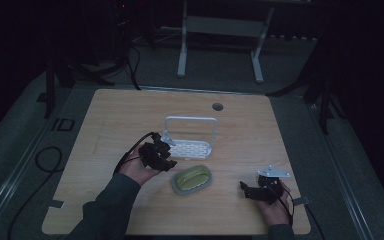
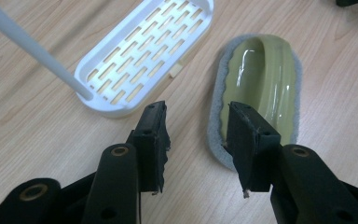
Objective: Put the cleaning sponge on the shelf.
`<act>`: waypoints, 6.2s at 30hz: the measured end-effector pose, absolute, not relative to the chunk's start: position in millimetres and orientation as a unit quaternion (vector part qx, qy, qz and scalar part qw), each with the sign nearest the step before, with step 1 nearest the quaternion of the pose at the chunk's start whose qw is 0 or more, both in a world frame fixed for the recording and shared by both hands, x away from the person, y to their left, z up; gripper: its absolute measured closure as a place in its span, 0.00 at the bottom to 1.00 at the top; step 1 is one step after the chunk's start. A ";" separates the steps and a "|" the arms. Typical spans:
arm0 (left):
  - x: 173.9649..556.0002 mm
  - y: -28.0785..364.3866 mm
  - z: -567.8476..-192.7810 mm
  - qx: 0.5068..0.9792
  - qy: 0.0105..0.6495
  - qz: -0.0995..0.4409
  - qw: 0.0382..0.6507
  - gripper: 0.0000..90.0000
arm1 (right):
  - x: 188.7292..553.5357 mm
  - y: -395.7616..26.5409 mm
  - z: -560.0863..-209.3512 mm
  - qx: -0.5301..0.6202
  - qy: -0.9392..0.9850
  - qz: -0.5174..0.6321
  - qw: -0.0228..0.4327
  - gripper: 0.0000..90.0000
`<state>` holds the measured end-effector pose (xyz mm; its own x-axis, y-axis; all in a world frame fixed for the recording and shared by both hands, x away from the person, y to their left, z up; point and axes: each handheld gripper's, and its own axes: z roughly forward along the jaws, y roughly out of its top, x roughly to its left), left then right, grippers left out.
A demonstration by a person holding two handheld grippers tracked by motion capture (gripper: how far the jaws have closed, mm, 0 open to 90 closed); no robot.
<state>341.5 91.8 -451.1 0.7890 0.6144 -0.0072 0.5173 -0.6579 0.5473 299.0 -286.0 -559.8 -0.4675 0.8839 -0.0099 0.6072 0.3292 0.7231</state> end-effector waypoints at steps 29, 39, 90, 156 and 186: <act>349.0 55.6 -443.7 0.932 0.269 0.081 0.229 0.64 | 298.9 -286.0 -559.8 0.473 0.788 0.335 0.206 0.15; 349.1 41.4 -442.8 0.942 0.251 0.075 0.209 0.64 | 298.9 -286.0 -559.8 0.473 0.788 0.335 0.207 0.15; 361.5 -10.6 -461.6 0.977 0.193 0.012 0.090 0.64 | 299.0 -286.0 -559.8 0.473 0.788 0.335 0.207 0.15; 361.3 -6.1 -447.4 0.987 0.124 0.071 0.074 0.79 | 299.0 -286.0 -559.8 0.473 0.788 0.335 0.207 0.15; 368.5 6.1 -446.6 0.987 0.081 0.105 0.085 0.80 | 299.0 -285.9 -559.8 0.473 0.788 0.335 0.207 0.15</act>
